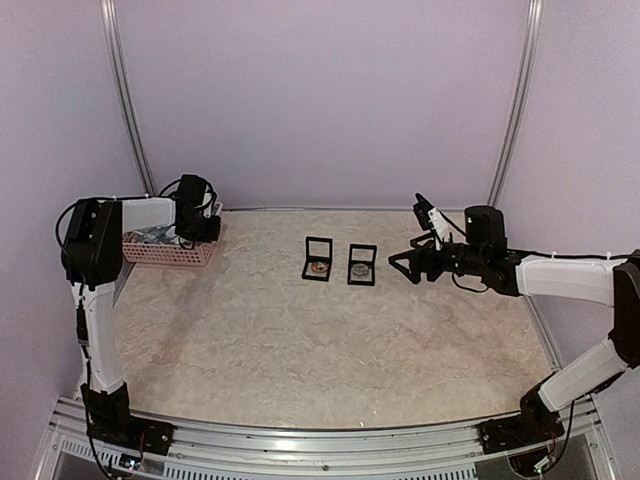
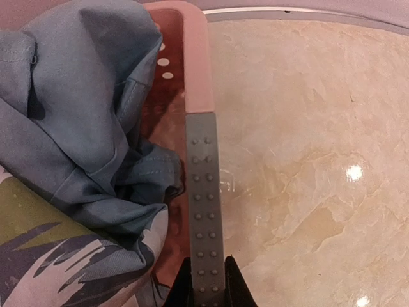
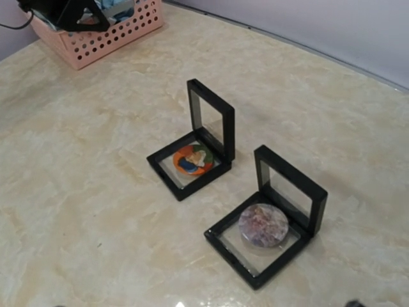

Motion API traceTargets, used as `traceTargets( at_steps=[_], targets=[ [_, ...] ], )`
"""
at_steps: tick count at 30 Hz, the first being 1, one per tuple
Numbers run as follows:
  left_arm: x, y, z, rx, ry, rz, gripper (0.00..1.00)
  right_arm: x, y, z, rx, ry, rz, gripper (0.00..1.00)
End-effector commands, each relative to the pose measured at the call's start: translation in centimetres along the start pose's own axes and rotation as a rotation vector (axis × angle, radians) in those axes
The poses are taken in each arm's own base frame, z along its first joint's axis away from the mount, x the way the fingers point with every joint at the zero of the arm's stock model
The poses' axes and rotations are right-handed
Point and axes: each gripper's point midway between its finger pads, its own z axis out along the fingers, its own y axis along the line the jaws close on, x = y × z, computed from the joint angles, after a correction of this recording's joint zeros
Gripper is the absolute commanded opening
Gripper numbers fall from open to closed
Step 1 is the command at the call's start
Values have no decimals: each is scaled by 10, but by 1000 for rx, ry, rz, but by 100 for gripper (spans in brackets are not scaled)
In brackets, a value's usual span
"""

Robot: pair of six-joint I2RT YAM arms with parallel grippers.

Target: Pin the brooch onto the clothing

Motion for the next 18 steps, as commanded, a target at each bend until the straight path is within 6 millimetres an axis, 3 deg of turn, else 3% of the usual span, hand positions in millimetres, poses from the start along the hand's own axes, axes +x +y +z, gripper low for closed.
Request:
traceTargets(
  at_steps=[1,5,9,12,16,18],
  targets=[
    [-7,-20,12,89,-1,126,3,4,0,8,9,18,9,91],
    [-19,-14,13,81,17,141,14,8,-4,12,21,56,-21,92],
    [-10,-29,13,157,27,152,59,10,-14,20,54,91,-93,95],
    [-25,-35,-5,152,-65,183,68,9,-27,36,79,133,-158,99],
    [-60,-58,-64,117,-334,322,82,19,-48,64,98,234,-271,99],
    [-80,-77,-118,123,-497,399,84,21,-49,75,61,267,-348,97]
  ],
)
